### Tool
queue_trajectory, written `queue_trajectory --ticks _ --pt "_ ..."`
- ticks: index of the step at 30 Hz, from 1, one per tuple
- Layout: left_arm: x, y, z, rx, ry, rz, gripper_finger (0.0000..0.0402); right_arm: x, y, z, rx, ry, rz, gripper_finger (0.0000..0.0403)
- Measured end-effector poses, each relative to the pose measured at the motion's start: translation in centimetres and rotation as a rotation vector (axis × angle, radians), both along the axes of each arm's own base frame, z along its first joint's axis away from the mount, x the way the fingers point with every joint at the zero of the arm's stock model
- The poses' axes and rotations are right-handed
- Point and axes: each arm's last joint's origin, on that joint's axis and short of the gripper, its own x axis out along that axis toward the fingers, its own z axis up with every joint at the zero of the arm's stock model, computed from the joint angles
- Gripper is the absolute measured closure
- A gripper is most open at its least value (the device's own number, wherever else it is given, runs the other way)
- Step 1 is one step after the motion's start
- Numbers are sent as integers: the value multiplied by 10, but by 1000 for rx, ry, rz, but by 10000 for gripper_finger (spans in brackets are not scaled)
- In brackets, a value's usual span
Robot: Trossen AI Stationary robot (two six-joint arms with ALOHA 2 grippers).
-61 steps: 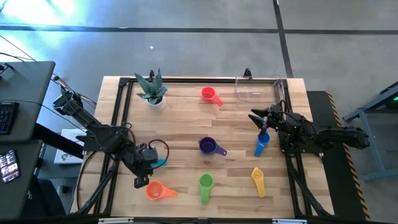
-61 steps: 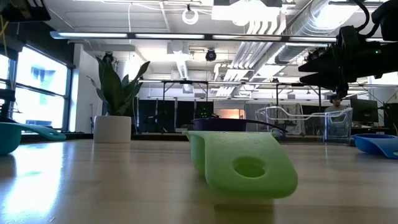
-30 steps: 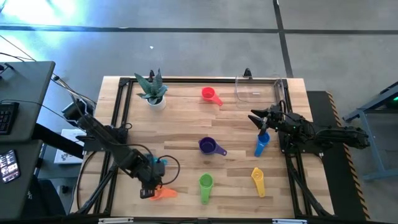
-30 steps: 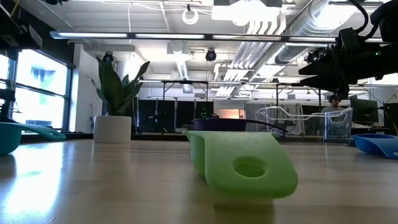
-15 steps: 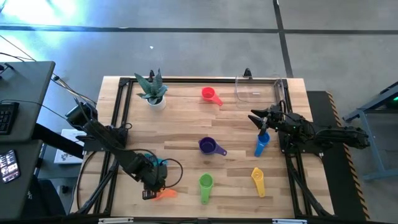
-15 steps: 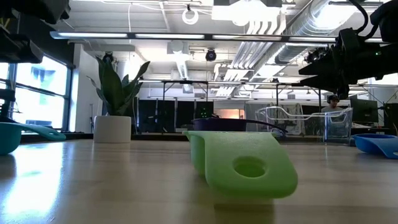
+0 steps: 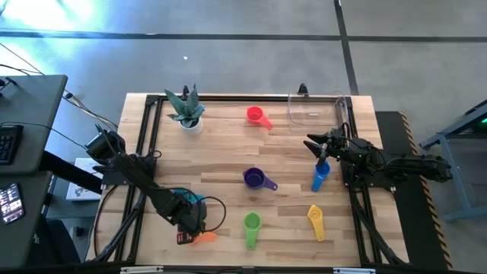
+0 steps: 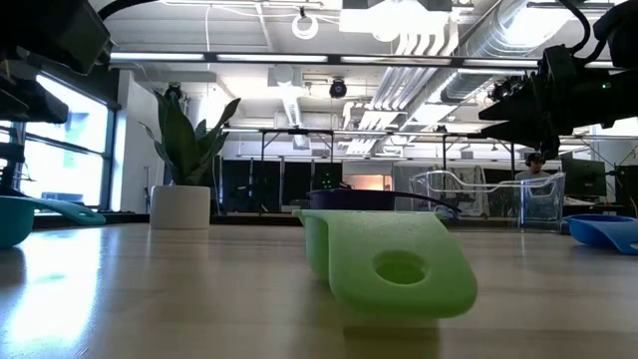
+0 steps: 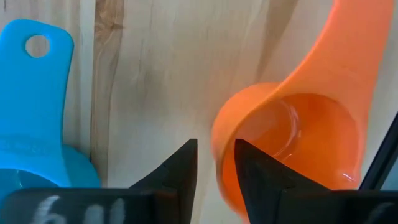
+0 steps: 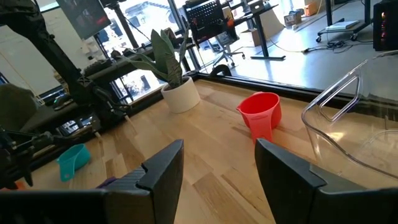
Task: Nest measuring cups in basket
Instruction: Stack the orange measuring cup on top of the violet measuring cup
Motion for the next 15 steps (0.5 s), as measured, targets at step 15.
queue_trajectory --ticks 15 --pt "11 11 2 -36 -17 44 396 0 0 0 0 0 -3 213"
